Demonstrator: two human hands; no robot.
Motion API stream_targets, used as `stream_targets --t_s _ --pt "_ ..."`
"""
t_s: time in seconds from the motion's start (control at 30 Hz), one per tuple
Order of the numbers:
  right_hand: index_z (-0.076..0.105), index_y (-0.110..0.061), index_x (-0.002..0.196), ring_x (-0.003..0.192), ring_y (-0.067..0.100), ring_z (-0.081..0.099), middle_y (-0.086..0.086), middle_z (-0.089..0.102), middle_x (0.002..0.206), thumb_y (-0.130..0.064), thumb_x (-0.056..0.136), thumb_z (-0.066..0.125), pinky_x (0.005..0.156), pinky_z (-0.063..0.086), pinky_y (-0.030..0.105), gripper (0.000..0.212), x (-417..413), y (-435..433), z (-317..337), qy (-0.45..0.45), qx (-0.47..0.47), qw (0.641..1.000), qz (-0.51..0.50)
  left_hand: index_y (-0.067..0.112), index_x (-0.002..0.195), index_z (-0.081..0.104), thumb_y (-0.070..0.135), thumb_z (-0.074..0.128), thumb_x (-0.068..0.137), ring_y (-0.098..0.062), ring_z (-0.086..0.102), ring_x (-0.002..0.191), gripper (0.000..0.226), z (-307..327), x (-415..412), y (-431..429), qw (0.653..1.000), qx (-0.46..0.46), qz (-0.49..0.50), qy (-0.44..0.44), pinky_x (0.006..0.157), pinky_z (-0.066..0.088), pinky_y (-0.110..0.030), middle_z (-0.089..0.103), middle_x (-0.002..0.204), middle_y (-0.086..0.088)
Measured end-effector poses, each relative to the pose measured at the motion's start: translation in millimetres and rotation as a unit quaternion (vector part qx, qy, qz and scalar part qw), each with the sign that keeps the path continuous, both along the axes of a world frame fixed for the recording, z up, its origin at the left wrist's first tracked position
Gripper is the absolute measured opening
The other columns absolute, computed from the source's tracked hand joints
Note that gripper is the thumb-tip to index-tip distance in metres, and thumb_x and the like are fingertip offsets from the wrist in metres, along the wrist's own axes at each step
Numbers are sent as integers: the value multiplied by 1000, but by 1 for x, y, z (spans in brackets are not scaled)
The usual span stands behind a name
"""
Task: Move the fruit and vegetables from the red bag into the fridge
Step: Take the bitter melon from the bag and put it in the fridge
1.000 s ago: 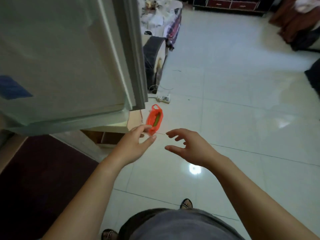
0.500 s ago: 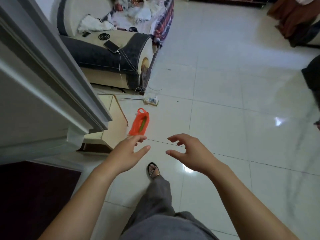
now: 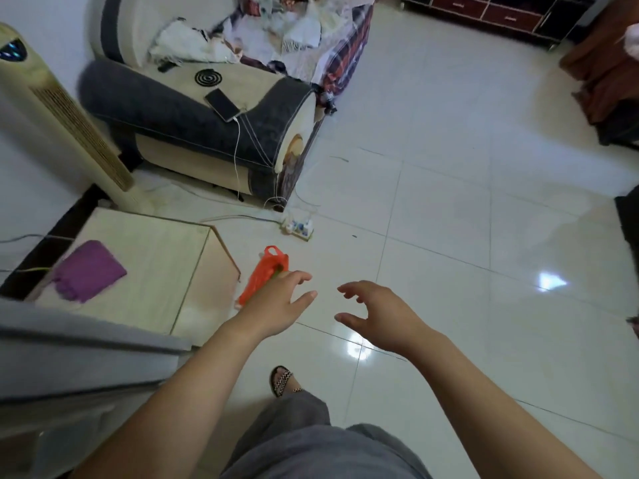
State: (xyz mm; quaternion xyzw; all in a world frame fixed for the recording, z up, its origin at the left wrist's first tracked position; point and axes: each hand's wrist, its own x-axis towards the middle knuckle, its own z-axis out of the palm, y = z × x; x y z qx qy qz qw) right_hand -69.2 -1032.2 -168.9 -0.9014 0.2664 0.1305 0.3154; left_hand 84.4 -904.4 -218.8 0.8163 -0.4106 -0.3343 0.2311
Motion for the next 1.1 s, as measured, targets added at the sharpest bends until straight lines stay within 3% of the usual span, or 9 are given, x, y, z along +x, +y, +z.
stream_targets --t_s 0.27,0.53,0.67,0.77,0.9,1.1 --pt "48 -24 130 110 12 52 -5 55 126 -43 87 60 89 38 20 49 86 -49 -27 18 30 993 109 22 126 50 42 51 91 -21 55 109 40 -8 49 -1 994 41 105 1 94 45 -40 53 127 -1" --pt "51 -23 128 108 11 52 -4 56 126 -42 86 61 86 35 16 47 190 -110 -67 22 51 953 298 21 129 50 40 52 91 -16 54 112 42 -40 86 -15 957 75 279 14 95 44 -31 54 127 -1" --pt "50 -24 129 110 11 52 -5 56 127 -43 86 61 88 37 18 49 235 -149 -114 81 62 921 376 16 127 53 32 53 92 -17 53 114 38 -79 96 -49 928 77 360 54 93 43 -29 54 129 0" --pt "48 -22 130 111 12 51 -4 54 128 -43 87 60 88 37 19 49 264 -167 -165 115 43 891 436 16 131 49 34 49 94 -16 50 119 41 -129 105 -70 916 104 376 96 92 40 -27 51 132 1" --pt "49 -21 129 115 13 51 -3 55 127 -42 86 61 95 38 24 49 301 -174 -257 128 25 872 472 18 125 53 37 50 93 -16 55 111 38 -221 131 -80 914 121 371 116 94 45 -36 57 126 0" --pt "54 -15 125 111 19 54 2 58 123 -35 88 61 92 43 26 43 353 -163 -438 103 -19 829 550 18 122 54 37 54 90 -20 58 107 37 -396 172 -58 916 142 367 76 92 46 -35 59 119 -1"
